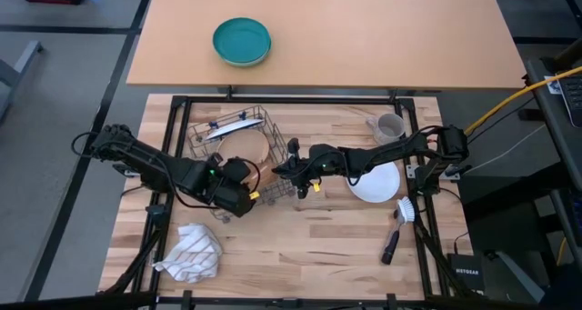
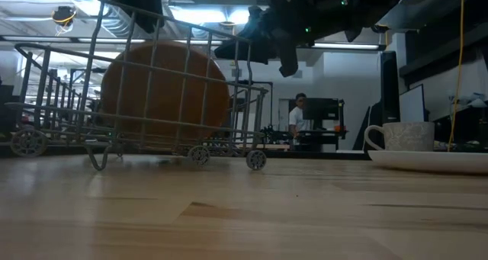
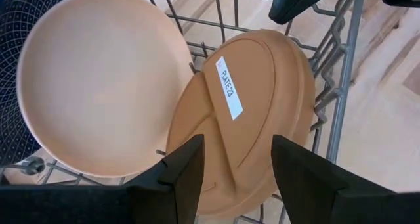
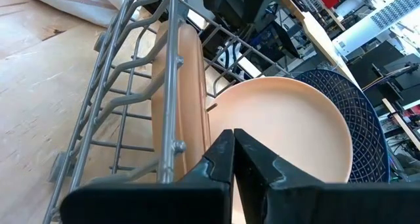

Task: Sort dishes
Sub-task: Adjust the light orange plate

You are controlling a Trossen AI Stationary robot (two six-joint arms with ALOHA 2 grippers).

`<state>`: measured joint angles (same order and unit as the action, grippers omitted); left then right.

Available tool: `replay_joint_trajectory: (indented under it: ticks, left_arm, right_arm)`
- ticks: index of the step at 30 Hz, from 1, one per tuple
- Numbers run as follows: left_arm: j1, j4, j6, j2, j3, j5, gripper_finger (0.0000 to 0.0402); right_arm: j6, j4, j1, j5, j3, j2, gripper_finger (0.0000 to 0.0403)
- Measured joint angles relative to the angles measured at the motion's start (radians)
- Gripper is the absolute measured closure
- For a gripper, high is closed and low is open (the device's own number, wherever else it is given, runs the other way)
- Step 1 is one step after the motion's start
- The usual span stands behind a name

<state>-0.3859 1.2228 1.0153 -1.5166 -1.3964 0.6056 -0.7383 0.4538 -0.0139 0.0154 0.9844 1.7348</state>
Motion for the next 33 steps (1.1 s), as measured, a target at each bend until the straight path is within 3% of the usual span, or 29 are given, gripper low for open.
replay_joint_trajectory:
  ticks: [9, 20, 33]
  left_arm:
    - [-0.009, 0.019, 0.063, 0.025, 0.0, 0.009, 0.0235]
    - [0.005, 0.349, 0.36, 0.045, 0.0, 0.142, 0.0235]
    - [0.11, 0.347, 0.32, 0.035, 0.002, 0.163, 0.0235]
  right_arm:
    - [-0.001, -0.02, 0.0, 0.029, -0.001, -0.019, 0.0388]
    - [0.0, -0.055, 0.0, 0.079, -0.001, -0.06, 0.0388]
    - [0.011, -0.072, 0.0, 0.071, -0.001, -0.06, 0.0388]
